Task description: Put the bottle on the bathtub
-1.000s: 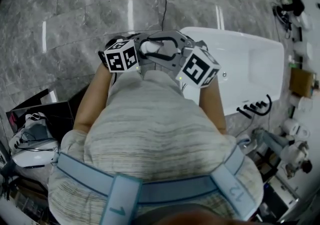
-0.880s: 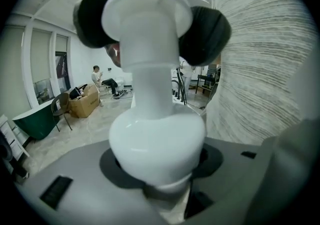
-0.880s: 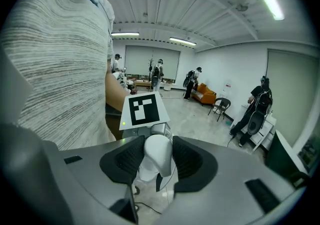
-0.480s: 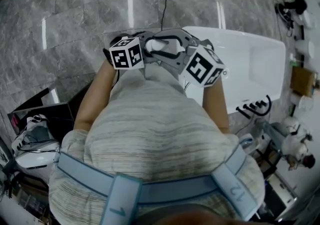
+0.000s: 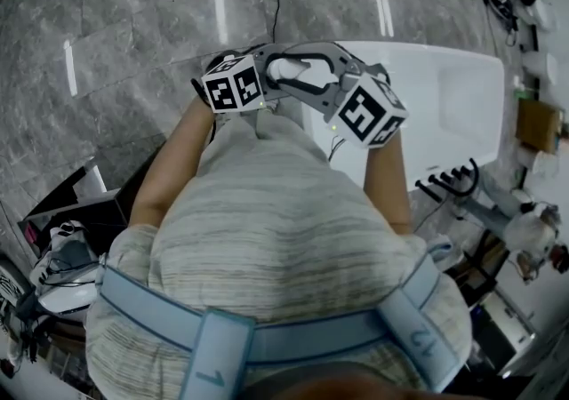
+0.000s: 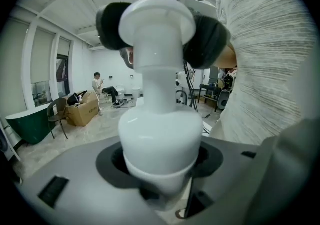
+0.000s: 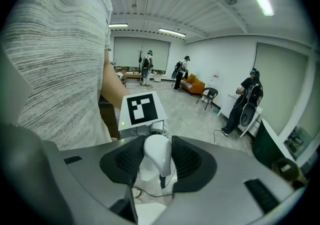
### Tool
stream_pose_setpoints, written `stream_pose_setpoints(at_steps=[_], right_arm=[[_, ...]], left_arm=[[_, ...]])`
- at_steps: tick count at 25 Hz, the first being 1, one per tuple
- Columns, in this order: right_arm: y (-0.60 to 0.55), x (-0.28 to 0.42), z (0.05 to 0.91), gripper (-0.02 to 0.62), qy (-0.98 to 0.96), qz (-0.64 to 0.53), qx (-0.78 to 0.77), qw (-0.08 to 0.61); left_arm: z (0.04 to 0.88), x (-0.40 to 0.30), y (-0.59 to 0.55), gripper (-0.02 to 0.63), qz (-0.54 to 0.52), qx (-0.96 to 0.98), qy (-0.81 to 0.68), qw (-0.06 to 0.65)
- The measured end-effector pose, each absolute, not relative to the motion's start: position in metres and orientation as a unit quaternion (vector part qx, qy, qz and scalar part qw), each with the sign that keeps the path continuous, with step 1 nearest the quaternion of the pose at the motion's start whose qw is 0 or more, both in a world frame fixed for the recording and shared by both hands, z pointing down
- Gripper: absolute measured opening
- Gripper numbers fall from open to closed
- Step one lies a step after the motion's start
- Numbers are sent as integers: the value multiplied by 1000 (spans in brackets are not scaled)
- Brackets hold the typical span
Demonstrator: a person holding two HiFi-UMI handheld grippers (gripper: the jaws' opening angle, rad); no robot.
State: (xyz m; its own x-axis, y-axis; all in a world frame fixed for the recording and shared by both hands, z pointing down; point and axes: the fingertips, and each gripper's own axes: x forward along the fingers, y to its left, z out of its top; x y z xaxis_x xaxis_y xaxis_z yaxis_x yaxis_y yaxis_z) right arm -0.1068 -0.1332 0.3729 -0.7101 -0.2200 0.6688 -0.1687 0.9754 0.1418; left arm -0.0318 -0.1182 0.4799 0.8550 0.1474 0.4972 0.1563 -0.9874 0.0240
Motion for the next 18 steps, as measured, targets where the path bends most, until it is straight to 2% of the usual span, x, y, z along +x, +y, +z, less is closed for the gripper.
stream_pose_setpoints(at_steps=[4,7,18], right_arm=[[-147,-80,378,155,-918,-21,135,372],[-156,-61,383,155,-915,-5,156,373],[-181,-1,424,155,-891,38,207,403]], left_arm=[[481,-16,-136,241,-239,-968,-66,-18],[484,-10,-149,291,-235,-970,-54,-38],[533,-26,-168,293,-292,-953,-31,-71]])
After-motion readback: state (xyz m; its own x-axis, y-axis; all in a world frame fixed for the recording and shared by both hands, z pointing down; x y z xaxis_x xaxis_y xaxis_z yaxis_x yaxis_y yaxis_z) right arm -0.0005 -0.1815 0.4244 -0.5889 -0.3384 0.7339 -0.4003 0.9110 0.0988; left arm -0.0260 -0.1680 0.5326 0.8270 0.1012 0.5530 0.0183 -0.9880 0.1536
